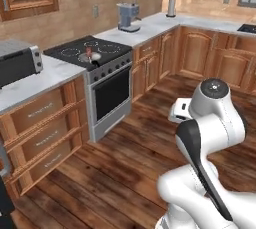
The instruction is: Place the cold items (peach and lemon wedge) from the fridge in one tupperware on the dining counter. Place the warm items (kebab skewer and hot dog) in the stove area in another tupperware.
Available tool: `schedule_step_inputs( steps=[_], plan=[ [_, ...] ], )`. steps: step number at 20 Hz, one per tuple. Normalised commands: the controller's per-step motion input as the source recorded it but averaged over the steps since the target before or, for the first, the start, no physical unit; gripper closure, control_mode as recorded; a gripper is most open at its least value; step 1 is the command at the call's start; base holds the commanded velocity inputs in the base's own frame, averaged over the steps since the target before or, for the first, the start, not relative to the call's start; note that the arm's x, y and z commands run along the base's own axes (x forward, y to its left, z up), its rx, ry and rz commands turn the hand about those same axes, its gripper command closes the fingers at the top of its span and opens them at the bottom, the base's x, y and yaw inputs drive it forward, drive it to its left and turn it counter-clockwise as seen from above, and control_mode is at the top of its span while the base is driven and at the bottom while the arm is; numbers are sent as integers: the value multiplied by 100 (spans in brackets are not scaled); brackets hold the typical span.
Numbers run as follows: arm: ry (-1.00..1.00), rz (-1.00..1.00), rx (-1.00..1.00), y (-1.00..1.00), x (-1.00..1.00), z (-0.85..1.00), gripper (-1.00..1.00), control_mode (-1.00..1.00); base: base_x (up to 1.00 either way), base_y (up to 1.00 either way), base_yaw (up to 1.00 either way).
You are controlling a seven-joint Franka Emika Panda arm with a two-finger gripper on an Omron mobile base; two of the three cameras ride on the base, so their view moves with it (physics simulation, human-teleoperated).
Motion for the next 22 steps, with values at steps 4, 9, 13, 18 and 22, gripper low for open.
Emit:
schedule_step_inputs(
  steps=[4, 9, 13, 18, 22],
  plan=[
    [0, 0, 0, 0, 0, 0, -100, 100, 100, -12, 34],
    [0, 0, 0, 0, 0, 0, -100, 100, 100, -14, 40],
    [0, 0, 0, 0, 0, 0, -100, 100, 100, -20, 40],
    [0, 0, 0, 0, 0, 0, -100, 100, 100, -27, 39],
    [0, 0, 0, 0, 0, 0, -100, 100, 100, -49, 33]
  ],
)
